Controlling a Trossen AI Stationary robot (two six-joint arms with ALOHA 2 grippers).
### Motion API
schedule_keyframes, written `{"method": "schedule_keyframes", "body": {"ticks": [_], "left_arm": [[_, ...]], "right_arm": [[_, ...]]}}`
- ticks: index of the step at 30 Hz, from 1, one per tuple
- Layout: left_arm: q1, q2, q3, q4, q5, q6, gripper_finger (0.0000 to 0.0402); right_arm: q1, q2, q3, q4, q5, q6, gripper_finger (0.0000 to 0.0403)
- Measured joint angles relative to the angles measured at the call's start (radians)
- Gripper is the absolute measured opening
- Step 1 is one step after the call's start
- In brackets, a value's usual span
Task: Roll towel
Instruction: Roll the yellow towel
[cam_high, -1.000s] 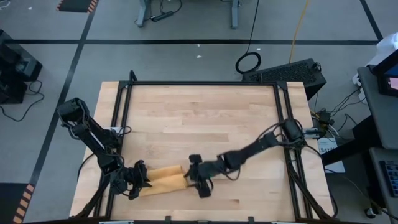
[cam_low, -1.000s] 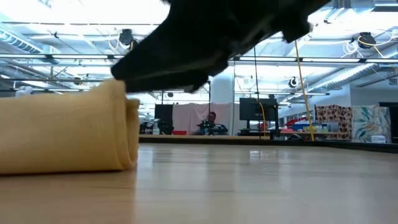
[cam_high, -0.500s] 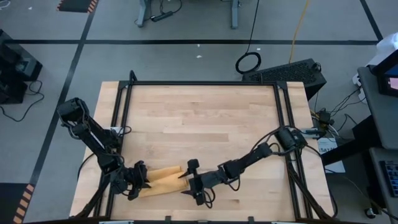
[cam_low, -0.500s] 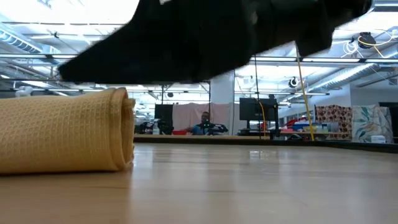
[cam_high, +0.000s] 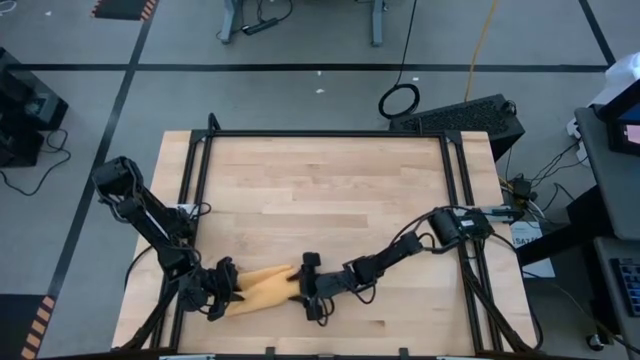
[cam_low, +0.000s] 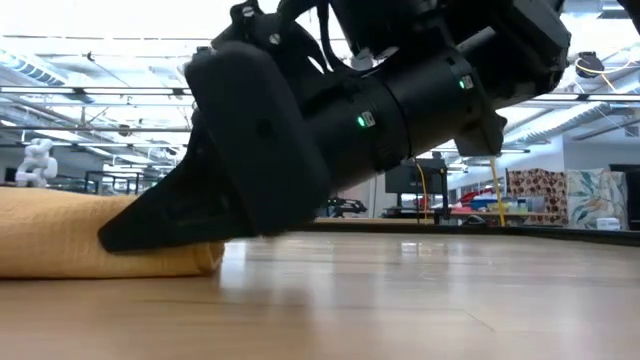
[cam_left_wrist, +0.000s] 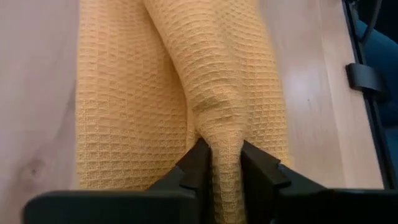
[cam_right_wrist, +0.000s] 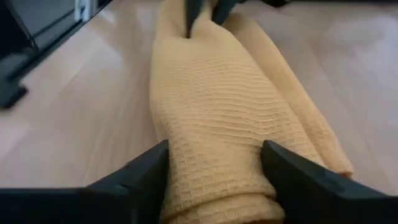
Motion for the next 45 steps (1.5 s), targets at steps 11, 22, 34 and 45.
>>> {"method": "schedule_keyframes", "body": {"ticks": [11,22,34,45], "left_arm": [[0.0,-0.252,0.039,-0.298,-0.084,0.028,0.0229],[-0.076,-0.428,0.049,-0.256,-0.269,0.251,0.0277],[-0.094,-0.219,0.049,-0.217,-0.304,0.328,0.0277],[-0.124,-0.189,0.049,-0.238,-0.13,0.148,0.0277]], "right_arm": [[-0.005,-0.003,0.002,-0.037,-0.036,0.25,0.0053],[-0.051,-0.005,0.0,-0.043,-0.167,0.561,0.0041],[-0.164,-0.019,0.0,-0.04,-0.52,0.812,0.003],[-0.179,-0.02,0.001,-0.049,-0.537,0.879,0.0033]]}}
